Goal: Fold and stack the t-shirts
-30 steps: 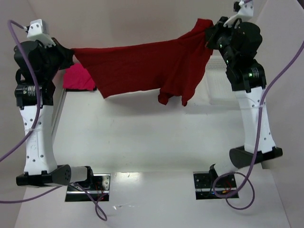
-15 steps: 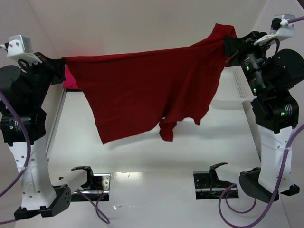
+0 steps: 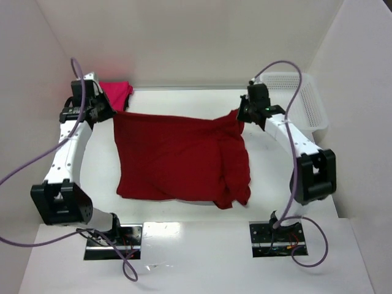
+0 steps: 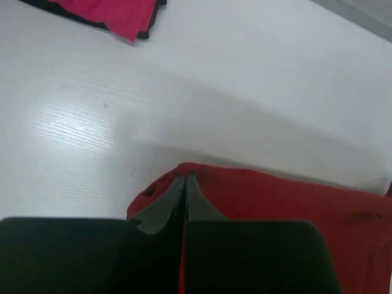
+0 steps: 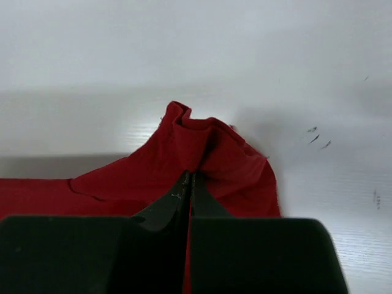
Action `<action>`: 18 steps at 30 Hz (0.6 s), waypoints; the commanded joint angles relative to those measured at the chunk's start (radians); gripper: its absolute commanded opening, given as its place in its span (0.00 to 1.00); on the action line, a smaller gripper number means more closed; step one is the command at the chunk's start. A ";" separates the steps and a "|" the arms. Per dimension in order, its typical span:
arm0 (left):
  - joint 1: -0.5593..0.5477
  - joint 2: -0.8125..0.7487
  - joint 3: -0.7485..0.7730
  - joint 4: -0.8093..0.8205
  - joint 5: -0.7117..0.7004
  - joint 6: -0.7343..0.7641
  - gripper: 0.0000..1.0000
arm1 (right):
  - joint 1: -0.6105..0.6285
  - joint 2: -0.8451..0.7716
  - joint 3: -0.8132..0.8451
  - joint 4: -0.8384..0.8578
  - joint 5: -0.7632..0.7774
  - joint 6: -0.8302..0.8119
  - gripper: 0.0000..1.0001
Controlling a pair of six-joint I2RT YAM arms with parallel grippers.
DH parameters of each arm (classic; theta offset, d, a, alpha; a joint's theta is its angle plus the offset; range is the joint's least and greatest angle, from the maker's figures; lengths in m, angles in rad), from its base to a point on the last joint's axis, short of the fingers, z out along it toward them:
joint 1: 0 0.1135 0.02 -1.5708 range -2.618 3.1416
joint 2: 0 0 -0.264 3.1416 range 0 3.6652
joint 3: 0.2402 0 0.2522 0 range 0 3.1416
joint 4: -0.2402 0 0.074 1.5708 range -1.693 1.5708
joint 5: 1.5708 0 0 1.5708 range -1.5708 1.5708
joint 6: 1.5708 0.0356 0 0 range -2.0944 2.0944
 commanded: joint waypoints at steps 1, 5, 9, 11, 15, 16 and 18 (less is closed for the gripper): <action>0.007 0.087 0.005 0.160 0.025 0.000 0.00 | -0.004 0.085 0.002 0.207 -0.030 0.020 0.00; 0.007 0.229 0.025 0.228 0.025 -0.009 0.00 | -0.004 0.245 0.088 0.264 -0.039 0.019 0.00; 0.007 0.363 0.113 0.228 0.007 0.013 0.00 | -0.004 0.449 0.258 0.264 -0.053 -0.014 0.00; 0.007 0.402 0.133 0.219 0.006 0.023 0.00 | -0.004 0.543 0.347 0.264 -0.081 -0.036 0.01; 0.007 0.411 0.124 0.228 0.006 0.034 0.00 | -0.004 0.555 0.407 0.293 -0.067 -0.036 0.02; 0.007 0.411 0.124 0.228 0.006 0.034 0.00 | -0.004 0.534 0.407 0.315 -0.033 -0.045 0.02; 0.007 0.411 0.115 0.228 0.006 0.034 0.00 | -0.004 0.524 0.473 0.361 -0.008 -0.045 0.02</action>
